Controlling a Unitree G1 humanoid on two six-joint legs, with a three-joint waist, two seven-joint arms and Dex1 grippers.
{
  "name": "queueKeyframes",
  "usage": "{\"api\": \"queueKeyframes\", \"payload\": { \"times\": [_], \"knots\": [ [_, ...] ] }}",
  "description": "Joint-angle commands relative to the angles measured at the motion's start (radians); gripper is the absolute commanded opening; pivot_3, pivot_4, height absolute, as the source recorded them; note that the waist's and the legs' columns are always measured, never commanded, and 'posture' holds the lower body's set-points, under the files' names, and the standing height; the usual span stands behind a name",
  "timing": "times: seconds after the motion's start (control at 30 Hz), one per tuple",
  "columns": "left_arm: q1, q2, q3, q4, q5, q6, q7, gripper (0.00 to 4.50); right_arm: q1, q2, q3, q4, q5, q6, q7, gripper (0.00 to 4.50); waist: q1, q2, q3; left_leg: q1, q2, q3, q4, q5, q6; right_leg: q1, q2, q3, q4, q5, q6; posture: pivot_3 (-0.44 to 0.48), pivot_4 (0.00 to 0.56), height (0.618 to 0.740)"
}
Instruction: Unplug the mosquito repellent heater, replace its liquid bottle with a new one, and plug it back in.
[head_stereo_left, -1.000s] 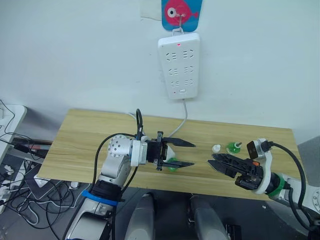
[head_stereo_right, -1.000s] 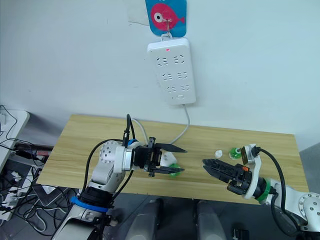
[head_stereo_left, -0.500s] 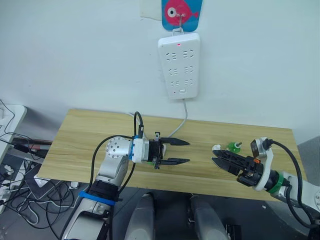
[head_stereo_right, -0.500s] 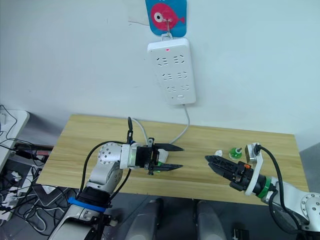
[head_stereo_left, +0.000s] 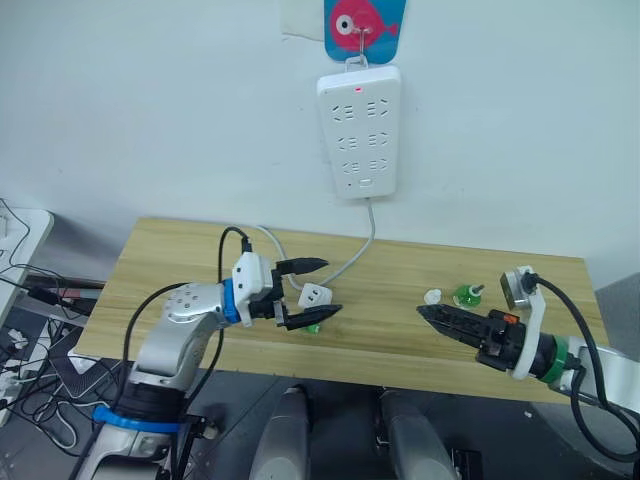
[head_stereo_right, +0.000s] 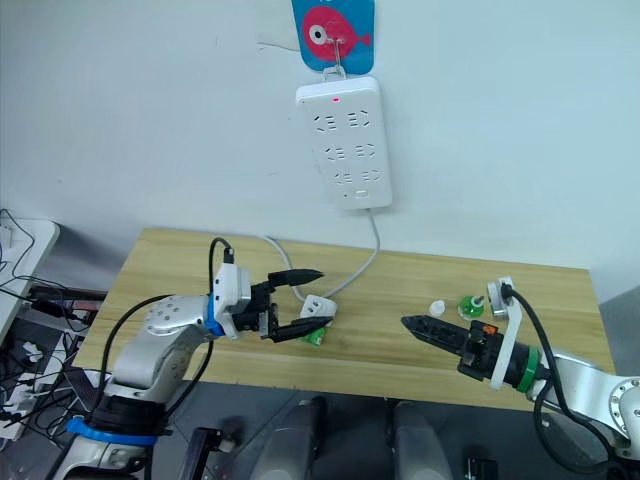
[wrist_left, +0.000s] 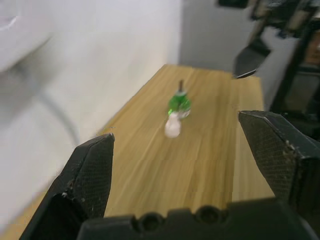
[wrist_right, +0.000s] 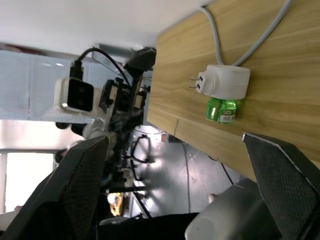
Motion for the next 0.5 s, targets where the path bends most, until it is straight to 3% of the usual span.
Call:
{"api": "queueKeyframes", "payload": {
  "times": [0.03, 0.1, 0.27, 0.5],
  "knots": [
    [0.036, 0.026, 0.048, -0.101, -0.042, 0.102, 0.068, 4.46, -0.016, -0.035, 0.019, -0.066, 0.025, -0.042, -0.055, 4.5, 0.0, 0.0, 0.0, 0.0, 0.0, 0.0, 0.0, 0.0, 0.0, 0.0, 0.0, 0.0, 0.0, 0.0, 0.0, 0.208, 0.295, 0.74],
    [0.049, 0.031, 0.058, -0.114, -0.047, 0.125, 0.083, 4.46, -0.019, -0.036, 0.035, -0.078, 0.025, -0.058, -0.064, 4.5, 0.003, 0.0, 0.0, 0.0, 0.0, 0.0, 0.0, 0.0, 0.0, 0.0, 0.0, 0.0, 0.0, 0.0, 0.0, 0.226, 0.286, 0.74],
    [0.222, 0.049, 0.108, -0.252, -0.034, 0.291, 0.25, 4.46, -0.067, -0.077, 0.094, -0.145, -0.111, -0.061, -0.129, 4.5, 0.003, 0.001, -0.001, 0.001, 0.001, 0.0, -0.001, 0.0, 0.0, -0.001, -0.003, 0.001, 0.0, 0.0, 0.0, 0.228, 0.279, 0.74],
    [0.329, 0.027, 0.083, -0.334, -0.018, 0.41, 0.396, 4.46, -0.064, -0.064, 0.106, -0.172, -0.137, -0.112, -0.168, 4.5, 0.027, 0.0, -0.001, 0.0, 0.0, 0.0, -0.001, 0.0, -0.001, 0.0, -0.004, 0.002, -0.001, 0.0, 0.0, 0.211, 0.291, 0.74]
  ]
}}
